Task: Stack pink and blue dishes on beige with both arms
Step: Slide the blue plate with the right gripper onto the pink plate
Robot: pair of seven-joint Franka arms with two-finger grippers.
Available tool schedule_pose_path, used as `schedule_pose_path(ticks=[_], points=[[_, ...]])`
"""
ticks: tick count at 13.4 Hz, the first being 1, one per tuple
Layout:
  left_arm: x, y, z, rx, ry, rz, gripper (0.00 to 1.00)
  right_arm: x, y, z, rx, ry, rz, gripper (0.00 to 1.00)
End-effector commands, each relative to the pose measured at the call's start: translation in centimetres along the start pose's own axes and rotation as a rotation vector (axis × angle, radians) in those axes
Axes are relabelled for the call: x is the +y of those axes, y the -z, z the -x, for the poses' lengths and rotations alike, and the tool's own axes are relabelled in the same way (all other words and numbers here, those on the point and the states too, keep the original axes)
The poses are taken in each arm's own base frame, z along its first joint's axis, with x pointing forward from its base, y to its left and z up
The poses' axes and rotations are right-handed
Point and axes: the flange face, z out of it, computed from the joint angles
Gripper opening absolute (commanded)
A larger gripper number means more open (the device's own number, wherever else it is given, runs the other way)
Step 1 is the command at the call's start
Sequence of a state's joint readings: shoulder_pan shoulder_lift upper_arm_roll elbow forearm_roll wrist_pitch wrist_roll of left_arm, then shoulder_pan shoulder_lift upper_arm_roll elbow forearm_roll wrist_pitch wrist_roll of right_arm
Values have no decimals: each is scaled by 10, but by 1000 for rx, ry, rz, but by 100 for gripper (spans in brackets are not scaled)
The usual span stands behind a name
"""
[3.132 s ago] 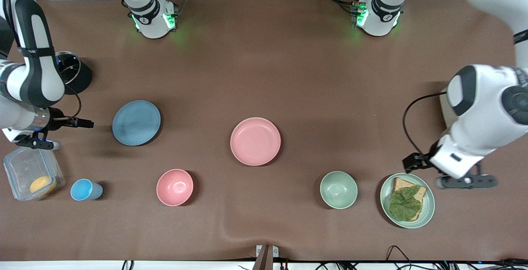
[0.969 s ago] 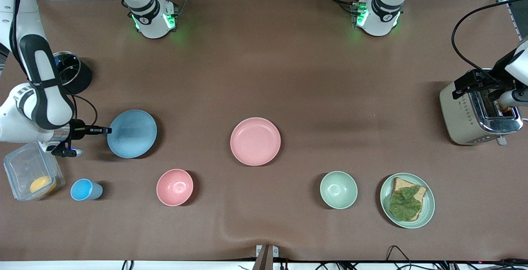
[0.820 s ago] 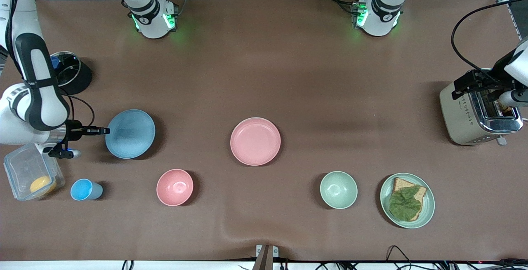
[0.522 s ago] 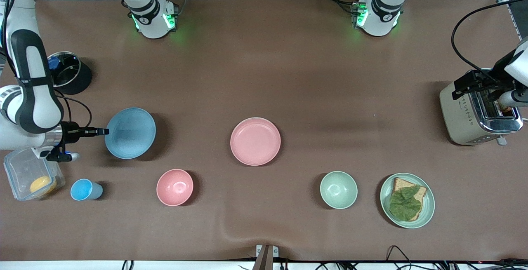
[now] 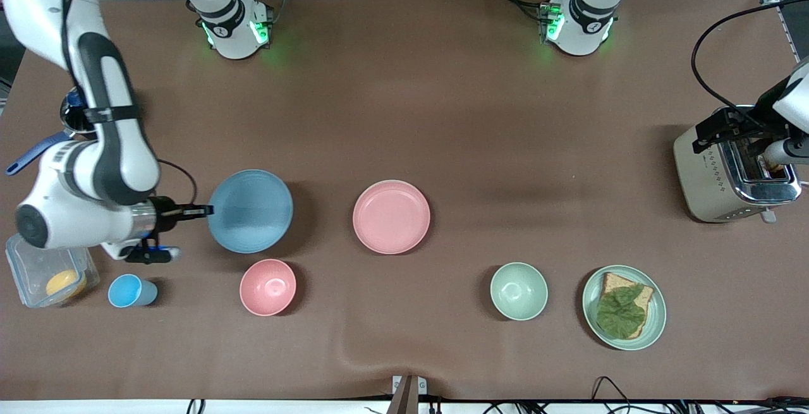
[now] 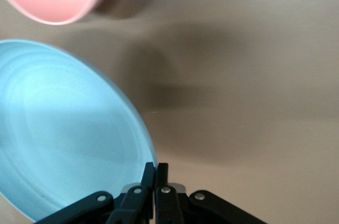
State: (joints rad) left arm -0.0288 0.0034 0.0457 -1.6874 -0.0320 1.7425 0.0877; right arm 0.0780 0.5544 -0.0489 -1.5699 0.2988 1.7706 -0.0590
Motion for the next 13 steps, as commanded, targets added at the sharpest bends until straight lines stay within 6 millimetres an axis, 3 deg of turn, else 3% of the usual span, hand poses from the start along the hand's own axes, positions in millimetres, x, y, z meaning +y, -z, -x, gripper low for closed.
schedule_pose_path(ticks=[1,6,9,11,13], points=[[-3,2,-1,5,-23,-19,100,-73,-6,3,13,-52,25,0],[-3,2,-1,5,-23,-19,100,-188,-50,14,89,-62,69,0],[-3,2,-1,5,-23,-19,100,-238,-87,28,77,-19,106,0],[-3,2,-1,5,-23,-19,100,-250,-100,27,94,-42,103,0],[-3,2,-1,5,-23,-19,100,-282,-116,30,134,-35,104,0]])
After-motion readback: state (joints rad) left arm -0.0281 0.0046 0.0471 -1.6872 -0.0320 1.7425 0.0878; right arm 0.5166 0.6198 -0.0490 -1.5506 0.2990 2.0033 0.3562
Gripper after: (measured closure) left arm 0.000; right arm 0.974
